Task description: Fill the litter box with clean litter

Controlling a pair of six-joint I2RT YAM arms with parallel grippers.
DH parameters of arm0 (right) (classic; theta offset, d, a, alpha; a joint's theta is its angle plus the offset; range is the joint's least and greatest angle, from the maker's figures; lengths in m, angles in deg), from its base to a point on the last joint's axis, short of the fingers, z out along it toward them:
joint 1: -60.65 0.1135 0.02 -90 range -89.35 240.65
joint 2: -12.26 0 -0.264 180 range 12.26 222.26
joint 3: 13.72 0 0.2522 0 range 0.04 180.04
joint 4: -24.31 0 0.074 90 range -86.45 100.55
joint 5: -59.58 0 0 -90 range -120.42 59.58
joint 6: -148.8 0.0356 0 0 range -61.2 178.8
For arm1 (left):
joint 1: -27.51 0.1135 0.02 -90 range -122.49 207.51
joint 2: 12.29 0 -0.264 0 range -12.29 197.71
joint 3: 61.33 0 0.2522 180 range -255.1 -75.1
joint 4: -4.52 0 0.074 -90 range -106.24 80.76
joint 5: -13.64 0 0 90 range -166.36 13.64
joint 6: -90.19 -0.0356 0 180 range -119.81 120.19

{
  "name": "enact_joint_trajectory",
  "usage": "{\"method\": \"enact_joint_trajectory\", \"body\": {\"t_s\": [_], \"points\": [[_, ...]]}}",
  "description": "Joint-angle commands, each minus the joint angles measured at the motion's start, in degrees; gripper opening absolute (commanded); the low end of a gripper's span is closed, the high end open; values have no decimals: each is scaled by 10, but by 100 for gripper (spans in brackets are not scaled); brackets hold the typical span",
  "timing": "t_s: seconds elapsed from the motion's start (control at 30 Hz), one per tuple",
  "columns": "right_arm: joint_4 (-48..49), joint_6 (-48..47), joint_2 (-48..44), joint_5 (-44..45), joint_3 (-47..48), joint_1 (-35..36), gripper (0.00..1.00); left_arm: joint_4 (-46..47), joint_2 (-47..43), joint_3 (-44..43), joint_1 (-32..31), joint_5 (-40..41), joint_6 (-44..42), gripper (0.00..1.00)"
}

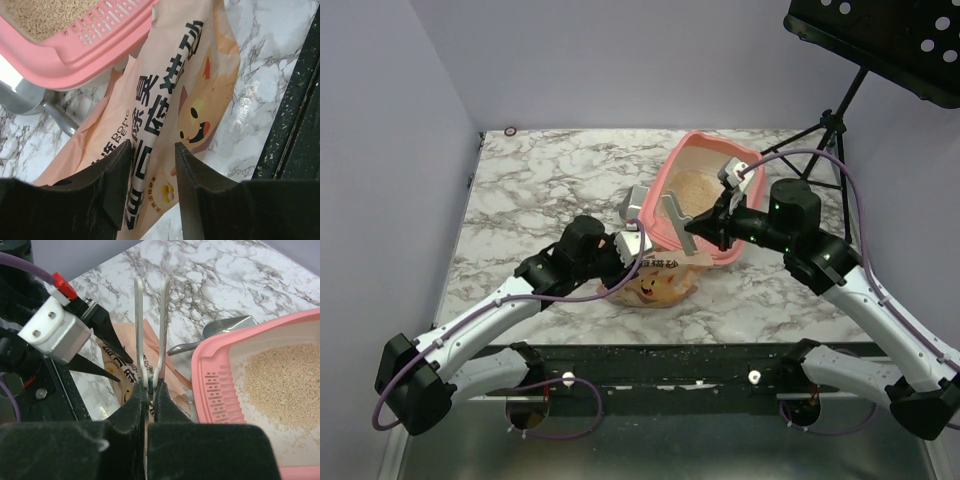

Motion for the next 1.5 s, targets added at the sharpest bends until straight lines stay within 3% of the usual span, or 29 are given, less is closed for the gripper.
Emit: {"method": "enact_joint_trajectory", "body": {"t_s": [0.0,0.1,0.23,0.37,0.93,1.47], "points": [[7,-9,17,-37,4,-1,0,3,24,10,-1,33,-14,46],[8,-15,33,-50,4,-1,0,4,38,13,4,43,-15,38],[17,-29,55,-75,6,-1,0,-10,64,1,11,31,-14,18],[34,-52,77,-100,5,-1,0,-14,74,-3,12,32,-12,13],[85,-138,155,-147,-1,-1,0,-4,38,6,12,32,1,12],[9,-177,163,-155,-26,-1,0,-4,38,1,12,47,10,14]]}}
